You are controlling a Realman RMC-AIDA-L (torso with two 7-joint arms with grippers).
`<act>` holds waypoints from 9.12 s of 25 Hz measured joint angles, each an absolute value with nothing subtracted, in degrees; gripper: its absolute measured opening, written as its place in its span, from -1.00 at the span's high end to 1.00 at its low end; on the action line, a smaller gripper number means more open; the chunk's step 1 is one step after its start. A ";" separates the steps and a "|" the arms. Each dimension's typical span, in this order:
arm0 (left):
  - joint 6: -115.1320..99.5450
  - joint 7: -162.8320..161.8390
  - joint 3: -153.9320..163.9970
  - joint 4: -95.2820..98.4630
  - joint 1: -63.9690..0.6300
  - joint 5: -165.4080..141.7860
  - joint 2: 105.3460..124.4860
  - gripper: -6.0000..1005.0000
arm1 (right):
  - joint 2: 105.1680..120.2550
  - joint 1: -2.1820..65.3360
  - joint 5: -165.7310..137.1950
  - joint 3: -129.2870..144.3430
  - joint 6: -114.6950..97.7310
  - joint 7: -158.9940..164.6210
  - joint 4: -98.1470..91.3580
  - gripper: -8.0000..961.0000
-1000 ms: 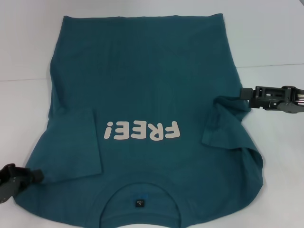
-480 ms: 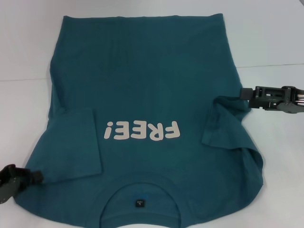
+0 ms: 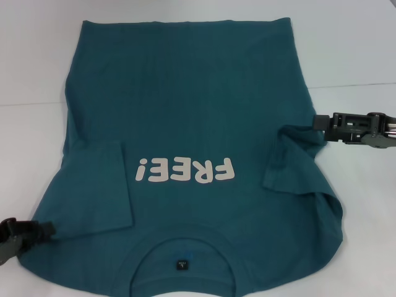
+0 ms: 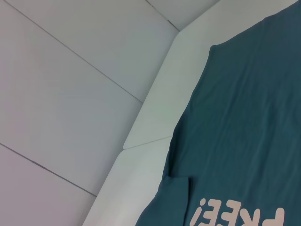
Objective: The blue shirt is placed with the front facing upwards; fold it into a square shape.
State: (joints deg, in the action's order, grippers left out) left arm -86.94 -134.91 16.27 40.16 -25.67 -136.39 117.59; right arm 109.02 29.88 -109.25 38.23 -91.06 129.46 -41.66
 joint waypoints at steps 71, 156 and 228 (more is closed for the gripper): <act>-89.05 -144.14 13.89 46.92 -21.66 -138.03 117.70 -0.40 | 108.35 30.07 -109.25 38.46 -91.23 129.89 -41.66 -0.96; -91.60 -137.12 12.80 47.65 -21.74 -132.99 117.29 -0.33 | 108.21 30.44 -109.25 38.28 -92.06 129.24 -41.66 -0.96; -81.10 -137.68 27.17 44.57 -25.10 -134.79 119.66 -0.26 | 108.19 30.15 -109.25 38.07 -92.11 129.20 -41.69 -0.96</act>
State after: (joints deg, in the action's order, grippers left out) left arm -81.10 -137.68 27.17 44.57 -25.10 -134.79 119.66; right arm 108.19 30.15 -109.25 38.07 -92.11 129.20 -41.69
